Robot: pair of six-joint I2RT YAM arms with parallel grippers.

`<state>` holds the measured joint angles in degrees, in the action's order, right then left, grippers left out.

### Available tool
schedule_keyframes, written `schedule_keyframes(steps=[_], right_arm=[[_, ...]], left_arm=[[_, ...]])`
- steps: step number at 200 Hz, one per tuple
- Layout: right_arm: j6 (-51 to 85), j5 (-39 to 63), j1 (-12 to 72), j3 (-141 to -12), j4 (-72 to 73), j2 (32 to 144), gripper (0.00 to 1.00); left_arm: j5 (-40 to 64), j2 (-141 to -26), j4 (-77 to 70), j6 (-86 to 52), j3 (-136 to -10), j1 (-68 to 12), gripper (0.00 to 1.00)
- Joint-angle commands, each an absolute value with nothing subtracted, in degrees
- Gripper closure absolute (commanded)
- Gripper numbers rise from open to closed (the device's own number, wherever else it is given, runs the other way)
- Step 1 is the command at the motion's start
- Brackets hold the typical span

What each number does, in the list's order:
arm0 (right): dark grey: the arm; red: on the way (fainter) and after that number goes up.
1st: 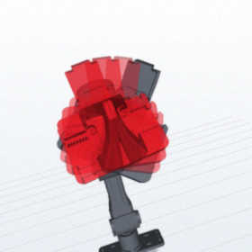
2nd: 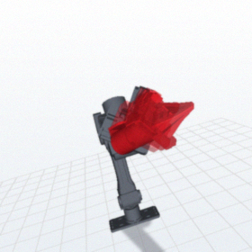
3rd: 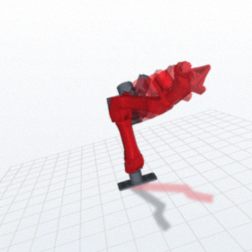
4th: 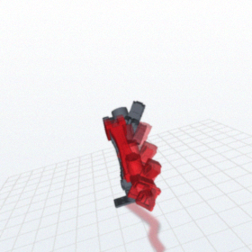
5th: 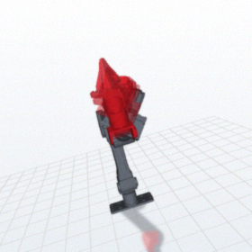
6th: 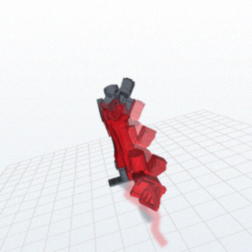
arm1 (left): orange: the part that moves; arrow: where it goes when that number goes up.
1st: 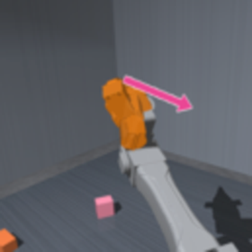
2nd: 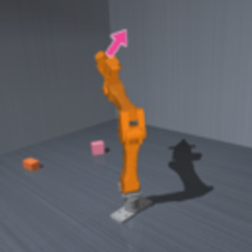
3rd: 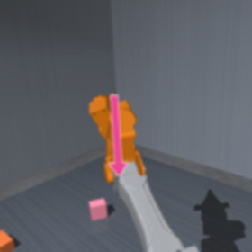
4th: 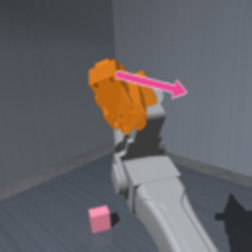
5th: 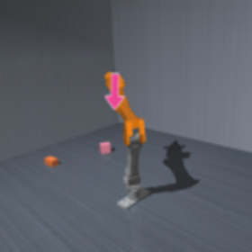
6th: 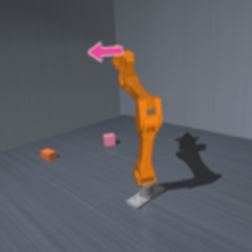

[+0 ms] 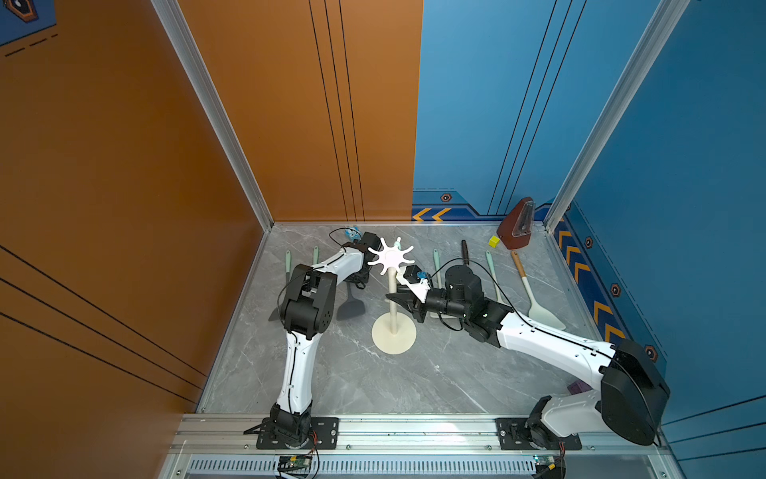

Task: Take the spatula off the kitchen utensil rack
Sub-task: Place the spatula at the center of the board.

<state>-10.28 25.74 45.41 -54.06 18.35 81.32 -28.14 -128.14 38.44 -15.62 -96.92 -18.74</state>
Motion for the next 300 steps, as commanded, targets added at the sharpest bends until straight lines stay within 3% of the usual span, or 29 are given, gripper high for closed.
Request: schedule_keyframes(steps=[1, 72, 82, 100, 128, 144, 177, 219, 251, 300], right_arm=[[-13.71, 21.53, 44.73, -51.26, 7.56, 83.01, 1.0], [-13.57, 22.22, 44.53, -51.15, 7.47, 82.71, 1.0], [-13.54, 22.41, 44.57, -51.15, 7.69, 82.8, 1.0], [-13.34, 22.54, 44.82, -51.24, 7.86, 83.14, 1.0], [-13.32, 22.15, 45.01, -51.42, 8.0, 83.2, 1.0], [-13.35, 21.97, 45.09, -51.52, 7.99, 83.06, 1.0], [-13.28, 21.47, 45.16, -51.33, 7.95, 82.55, 0.87], [-13.18, 21.62, 45.35, -51.03, 8.18, 80.93, 0.6], [-13.18, 21.79, 45.88, -50.16, 7.91, 78.51, 0.55], [-13.28, 21.54, 46.69, -48.45, 5.76, 72.67, 0.53]], left_arm=[[-23.42, -129.14, 39.9, -13.79, -97.12, -18.33, 0.86], [-25.76, -125.23, 39.86, -11.44, -96.64, -17.49, 0.88], [-25.73, -124.34, 39.84, -11.78, -96.34, -17.41, 0.83], [-24.5, -122.78, 39.81, -12.11, -96.11, -17.44, 0.61], [-20.55, -119.31, 39.7, -13.08, -95.89, -17.4, 0.44], [-18.39, -115.74, 39.57, -13.66, -95.04, -17.4, 0.39], [-15.2, -105.53, 39.1, -13.65, -91.67, -17.18, 0.37], [-2.91, -82.87, 22.96, -18.18, -69.07, -14.55, 0.24], [5.63, -64.73, 4.36, -23.78, -47.62, -12.78, 0.22], [12.13, -49.48, -5.36, -26.62, -34.47, -16.93, 0.22]])
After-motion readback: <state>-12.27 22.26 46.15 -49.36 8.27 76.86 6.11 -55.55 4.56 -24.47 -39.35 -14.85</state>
